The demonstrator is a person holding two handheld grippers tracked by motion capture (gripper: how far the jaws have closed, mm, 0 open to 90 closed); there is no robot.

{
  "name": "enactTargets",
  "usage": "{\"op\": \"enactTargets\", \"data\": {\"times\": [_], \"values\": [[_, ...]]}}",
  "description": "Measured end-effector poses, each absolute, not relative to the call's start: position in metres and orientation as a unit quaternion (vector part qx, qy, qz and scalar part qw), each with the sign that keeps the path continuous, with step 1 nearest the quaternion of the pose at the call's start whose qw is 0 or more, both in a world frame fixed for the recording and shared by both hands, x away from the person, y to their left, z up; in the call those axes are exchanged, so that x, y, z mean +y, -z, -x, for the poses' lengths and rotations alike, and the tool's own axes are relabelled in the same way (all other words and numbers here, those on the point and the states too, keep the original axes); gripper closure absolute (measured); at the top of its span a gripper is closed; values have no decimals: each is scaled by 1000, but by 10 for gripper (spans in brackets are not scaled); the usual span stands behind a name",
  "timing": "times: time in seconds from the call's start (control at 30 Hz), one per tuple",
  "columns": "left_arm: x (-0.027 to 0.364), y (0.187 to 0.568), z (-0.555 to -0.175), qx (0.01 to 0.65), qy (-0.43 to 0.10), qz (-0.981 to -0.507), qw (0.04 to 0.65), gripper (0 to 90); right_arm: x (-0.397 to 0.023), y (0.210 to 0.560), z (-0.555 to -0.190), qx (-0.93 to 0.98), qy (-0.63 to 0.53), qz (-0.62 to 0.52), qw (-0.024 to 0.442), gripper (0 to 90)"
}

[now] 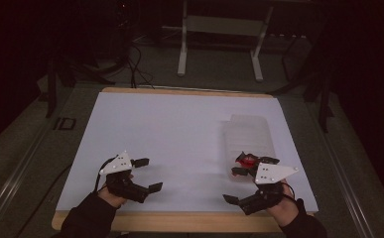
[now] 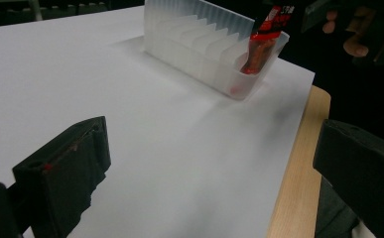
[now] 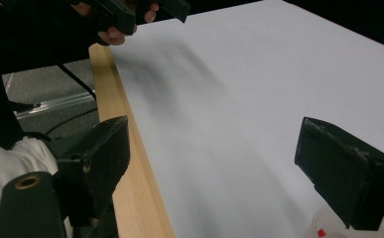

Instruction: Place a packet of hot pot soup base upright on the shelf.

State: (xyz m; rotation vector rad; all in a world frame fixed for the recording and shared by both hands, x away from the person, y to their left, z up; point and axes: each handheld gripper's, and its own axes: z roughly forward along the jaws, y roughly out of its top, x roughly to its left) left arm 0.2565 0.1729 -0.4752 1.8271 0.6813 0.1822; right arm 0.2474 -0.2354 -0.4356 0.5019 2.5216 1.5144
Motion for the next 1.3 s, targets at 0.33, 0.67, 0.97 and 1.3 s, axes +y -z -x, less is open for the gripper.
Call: {"op": "enactTargets", "data": {"times": [0.33,0.67,0.97,1.3], "values": [[172,476,-256,287,-79,-776,556,14,-244,449,-236,839,-508,-179,81,140],[172,478,-255,286,-78,-776,557,14,-247,463,-232,845,-496,-183,73,139],[169,478,-254,280,-83,-779,556,14,-251,470,-228,848,-490,-186,75,141],[171,478,-253,282,-84,-776,558,14,-252,471,-230,848,-492,-188,66,141]]}}
